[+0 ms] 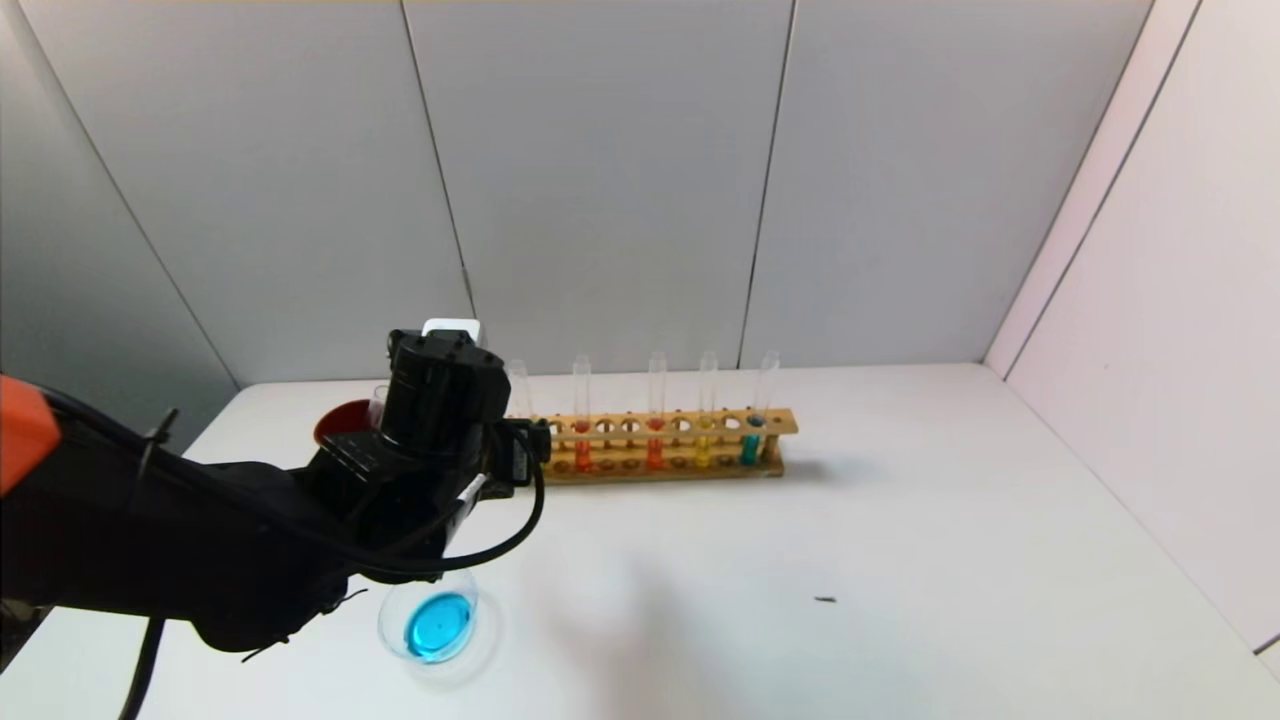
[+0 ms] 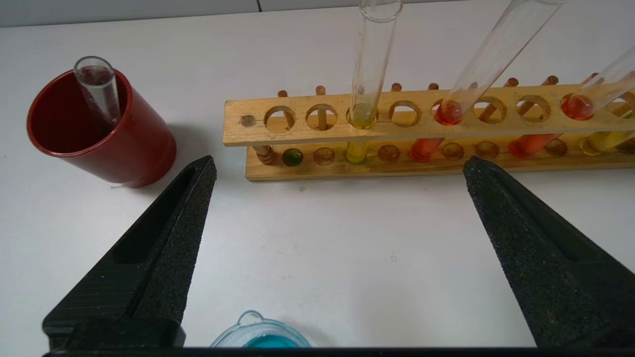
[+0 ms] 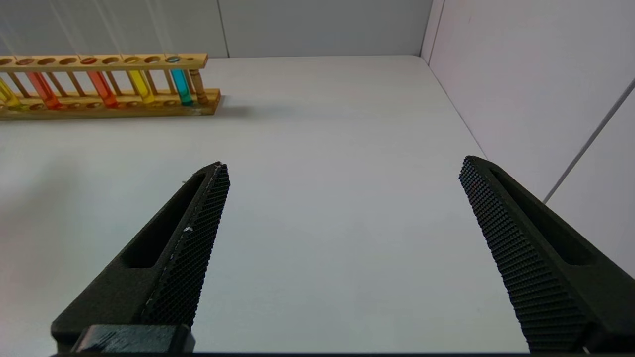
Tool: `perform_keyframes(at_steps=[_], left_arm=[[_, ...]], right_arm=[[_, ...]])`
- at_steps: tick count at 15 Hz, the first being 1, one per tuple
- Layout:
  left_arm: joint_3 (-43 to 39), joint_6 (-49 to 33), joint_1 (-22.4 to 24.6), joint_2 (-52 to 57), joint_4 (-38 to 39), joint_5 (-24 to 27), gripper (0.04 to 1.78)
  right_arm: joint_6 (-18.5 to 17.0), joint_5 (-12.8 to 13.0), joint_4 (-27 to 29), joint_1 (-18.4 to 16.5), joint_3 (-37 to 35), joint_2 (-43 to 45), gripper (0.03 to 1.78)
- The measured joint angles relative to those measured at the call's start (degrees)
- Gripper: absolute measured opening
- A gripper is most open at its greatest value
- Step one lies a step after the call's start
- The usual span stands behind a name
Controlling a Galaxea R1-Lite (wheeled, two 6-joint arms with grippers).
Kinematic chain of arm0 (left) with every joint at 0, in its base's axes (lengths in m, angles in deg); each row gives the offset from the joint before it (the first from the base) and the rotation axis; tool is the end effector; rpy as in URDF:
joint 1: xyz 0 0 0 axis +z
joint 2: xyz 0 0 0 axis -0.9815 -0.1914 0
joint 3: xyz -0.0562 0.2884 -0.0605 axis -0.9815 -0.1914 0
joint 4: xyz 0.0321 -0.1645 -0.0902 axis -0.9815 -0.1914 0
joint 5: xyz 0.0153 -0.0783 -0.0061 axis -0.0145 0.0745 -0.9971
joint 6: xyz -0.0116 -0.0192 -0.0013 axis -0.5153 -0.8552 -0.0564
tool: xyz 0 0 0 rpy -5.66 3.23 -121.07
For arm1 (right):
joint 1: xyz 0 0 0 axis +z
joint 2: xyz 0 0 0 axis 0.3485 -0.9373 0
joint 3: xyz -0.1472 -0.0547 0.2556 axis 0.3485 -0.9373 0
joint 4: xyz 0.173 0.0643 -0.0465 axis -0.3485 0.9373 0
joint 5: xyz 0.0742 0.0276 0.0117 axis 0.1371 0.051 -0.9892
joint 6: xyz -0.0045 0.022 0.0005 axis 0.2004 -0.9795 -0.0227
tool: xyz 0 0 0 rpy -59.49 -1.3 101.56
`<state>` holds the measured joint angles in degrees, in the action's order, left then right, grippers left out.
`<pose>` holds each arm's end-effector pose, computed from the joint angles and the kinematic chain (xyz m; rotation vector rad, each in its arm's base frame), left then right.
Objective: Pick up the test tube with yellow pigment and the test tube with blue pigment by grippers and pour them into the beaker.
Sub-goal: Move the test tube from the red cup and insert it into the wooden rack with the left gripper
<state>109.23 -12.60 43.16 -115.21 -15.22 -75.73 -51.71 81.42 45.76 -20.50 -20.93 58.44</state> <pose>0.2642 -0.1751 0.1418 -0.0105 0.3669 0.0132 -0.0228 -0.0001 0.0757 0.0093 -0.0028 -0.0079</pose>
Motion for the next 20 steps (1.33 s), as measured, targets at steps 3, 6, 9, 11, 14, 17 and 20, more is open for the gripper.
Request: perform_keyframes(at_steps=[3, 6, 9, 11, 14, 17, 20], left_arm=[[2.17, 2.32, -0.27, -4.63, 4.79, -0.13, 1.75], [5.34, 3.61, 0.28, -7.44, 6.28, -0.17, 1.75], [8.62, 4.06, 1.79, -9.35, 6.34, 0.09, 1.75], [10.39, 4.11, 2.82, -10.31, 6.25, 0.28, 1.75], [12.11, 4.11, 4.06, -11.82, 6.23, 1.30, 1.75], [13.25, 4.11, 4.28, -13.48, 6.33, 1.77, 1.75], [14.45, 4.02, 4.55, -15.21, 6.39, 1.82, 1.75]], right_arm=[[0.01, 0.00, 0.00, 0.00, 0.00, 0.00, 1.70], [0.00, 0.00, 0.00, 0.00, 0.00, 0.00, 1.70], [0.00, 0.00, 0.00, 0.00, 0.00, 0.00, 1.70], [0.00, 0.00, 0.00, 0.00, 0.00, 0.00, 1.70], [0.00, -0.02, 0.00, 0.00, 0.00, 0.00, 1.70], [0.00, 0.00, 0.00, 0.02, 0.00, 0.00, 1.70], [0.01, -0.02, 0.00, 0.00, 0.00, 0.00, 1.70]])
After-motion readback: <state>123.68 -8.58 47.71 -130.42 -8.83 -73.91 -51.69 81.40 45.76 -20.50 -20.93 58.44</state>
